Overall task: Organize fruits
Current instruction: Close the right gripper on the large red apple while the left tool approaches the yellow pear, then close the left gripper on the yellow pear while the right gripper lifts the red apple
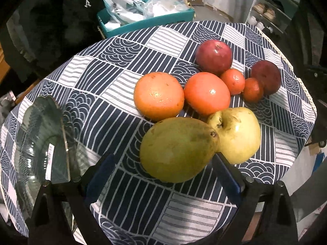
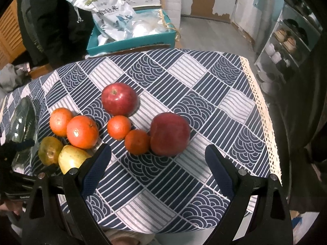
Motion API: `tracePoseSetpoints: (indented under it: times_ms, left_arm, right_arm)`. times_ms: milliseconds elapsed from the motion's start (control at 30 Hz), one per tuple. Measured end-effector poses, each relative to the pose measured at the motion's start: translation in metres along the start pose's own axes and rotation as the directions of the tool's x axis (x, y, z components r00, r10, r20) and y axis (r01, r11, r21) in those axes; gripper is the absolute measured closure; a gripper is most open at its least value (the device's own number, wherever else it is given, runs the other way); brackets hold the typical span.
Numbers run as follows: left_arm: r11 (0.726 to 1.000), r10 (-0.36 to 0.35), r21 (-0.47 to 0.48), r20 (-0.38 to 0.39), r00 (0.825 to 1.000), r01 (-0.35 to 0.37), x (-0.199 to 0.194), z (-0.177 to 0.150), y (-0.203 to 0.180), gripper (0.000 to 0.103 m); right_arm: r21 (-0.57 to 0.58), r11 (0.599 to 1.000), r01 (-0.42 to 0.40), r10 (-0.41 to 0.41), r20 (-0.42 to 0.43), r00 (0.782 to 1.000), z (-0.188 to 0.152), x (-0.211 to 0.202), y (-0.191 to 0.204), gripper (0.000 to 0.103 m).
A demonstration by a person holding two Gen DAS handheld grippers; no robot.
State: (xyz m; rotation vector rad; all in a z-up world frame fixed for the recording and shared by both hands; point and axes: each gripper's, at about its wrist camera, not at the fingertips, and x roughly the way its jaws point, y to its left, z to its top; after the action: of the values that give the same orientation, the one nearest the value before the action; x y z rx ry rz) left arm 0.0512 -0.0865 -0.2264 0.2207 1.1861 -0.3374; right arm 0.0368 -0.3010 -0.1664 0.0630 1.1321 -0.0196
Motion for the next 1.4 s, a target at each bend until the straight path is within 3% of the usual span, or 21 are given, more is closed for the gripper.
tracePoseSetpoints:
  times_ms: [133,267,367,567,967,1133,1400]
  left_arm:
    - [1.0,-0.02,0.0,-0.004,1.0,0.02,0.008,0.004,-0.002,0.009]
    - [0.995,-0.093,-0.023,-0.025,0.995,0.092,0.015,0.007,0.0,0.026]
    - [0.996,-0.086,-0.014,-0.014,0.996,0.086,0.018,0.009,-0.001,0.03]
    - [0.997,-0.079,-0.018,-0.005,0.997,0.079,0.019,0.011,-0.002,0.031]
    - [0.982,-0.154,-0.108,-0.003,0.988,0.153,0.016,0.008,0.005,0.032]
    - [0.977,-0.172,-0.123,0.03,0.985,0.174,0.008,0.012,0.008,0.041]
    - [0.977,-0.177,-0.115,0.029,0.984,0.179,0.011,0.017,0.007,0.037]
  right_arm:
    - [0.012,1.0,-0.002,0.002,-0.002,1.0,0.001,0.003,-0.003,0.011]
    - [0.01,1.0,0.002,-0.002,-0.003,1.0,0.001,0.004,-0.004,0.011]
    - [0.018,1.0,0.009,-0.009,-0.009,1.0,0.001,0.008,-0.008,0.011]
    - [0.048,0.999,0.009,-0.008,-0.02,1.0,0.007,0.02,-0.019,0.011]
    - [0.065,0.998,0.0,0.006,-0.092,0.996,0.021,0.065,-0.026,0.011]
    - [0.111,0.993,-0.031,0.045,-0.128,0.991,0.017,0.08,-0.034,0.017]
    - [0.154,0.987,-0.054,0.083,-0.184,0.979,0.009,0.097,-0.038,0.028]
